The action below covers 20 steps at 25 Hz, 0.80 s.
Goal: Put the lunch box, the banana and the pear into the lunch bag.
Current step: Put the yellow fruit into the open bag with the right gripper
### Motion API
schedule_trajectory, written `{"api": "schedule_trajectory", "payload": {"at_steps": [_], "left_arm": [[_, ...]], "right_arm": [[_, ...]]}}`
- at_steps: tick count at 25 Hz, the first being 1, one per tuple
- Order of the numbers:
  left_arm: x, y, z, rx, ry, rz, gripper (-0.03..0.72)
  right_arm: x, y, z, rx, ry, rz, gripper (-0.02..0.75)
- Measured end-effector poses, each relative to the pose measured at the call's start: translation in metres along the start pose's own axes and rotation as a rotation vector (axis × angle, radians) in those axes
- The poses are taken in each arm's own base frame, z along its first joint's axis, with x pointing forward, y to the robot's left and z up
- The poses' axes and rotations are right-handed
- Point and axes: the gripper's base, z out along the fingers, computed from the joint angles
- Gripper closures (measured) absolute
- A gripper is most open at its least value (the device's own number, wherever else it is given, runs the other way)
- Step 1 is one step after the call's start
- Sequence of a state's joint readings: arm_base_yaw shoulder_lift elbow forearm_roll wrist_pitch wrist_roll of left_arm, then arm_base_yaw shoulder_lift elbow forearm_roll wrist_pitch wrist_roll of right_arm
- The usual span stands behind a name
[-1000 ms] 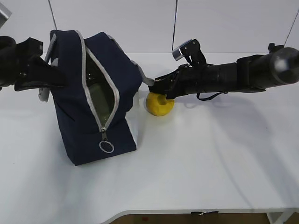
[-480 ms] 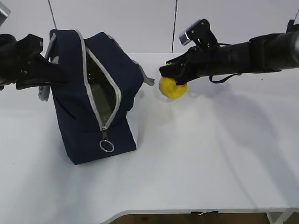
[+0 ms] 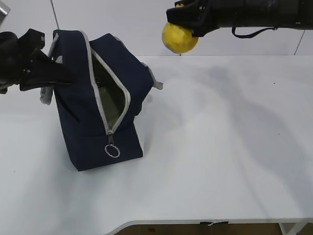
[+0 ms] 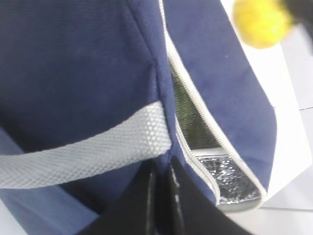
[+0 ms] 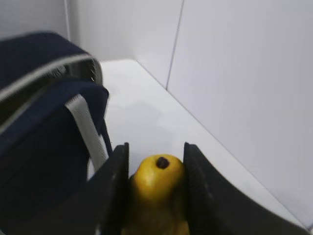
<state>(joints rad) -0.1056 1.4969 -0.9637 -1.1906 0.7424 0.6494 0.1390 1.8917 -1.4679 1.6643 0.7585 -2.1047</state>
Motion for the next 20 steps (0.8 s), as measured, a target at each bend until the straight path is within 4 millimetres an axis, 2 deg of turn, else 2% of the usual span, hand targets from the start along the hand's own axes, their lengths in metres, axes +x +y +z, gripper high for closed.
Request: {"api": "schedule_trajectory", "payload": {"at_steps": [5, 7, 11, 15, 18, 20], "left_arm": [[0.0, -0.001, 0.0, 0.014, -0.003, -0.014, 0.69], [0.0, -0.001, 0.0, 0.016, -0.002, -0.015, 0.69], [0.0, -0.001, 0.0, 0.016, -0.002, -0.015, 0.69], [0.0, -0.001, 0.0, 0.016, -0.002, -0.015, 0.69], [0.0, -0.001, 0.0, 0.016, -0.002, -0.015, 0.69], [0.0, -0.002, 0.0, 0.018, 0.0, -0.015, 0.69]], "right_arm": [[-0.019, 0.02, 0.002, -0.148, -0.14, 0.03, 0.477], [-0.024, 0.031, 0.009, -0.186, -0.152, 0.026, 0.477], [-0.035, 0.066, 0.03, -0.265, -0.164, -0.007, 0.477], [-0.048, 0.093, 0.049, -0.255, -0.145, -0.069, 0.477], [-0.054, 0.101, 0.063, -0.195, -0.119, -0.109, 0.477], [-0.05, 0.104, 0.074, -0.19, -0.109, -0.112, 0.477]]}}
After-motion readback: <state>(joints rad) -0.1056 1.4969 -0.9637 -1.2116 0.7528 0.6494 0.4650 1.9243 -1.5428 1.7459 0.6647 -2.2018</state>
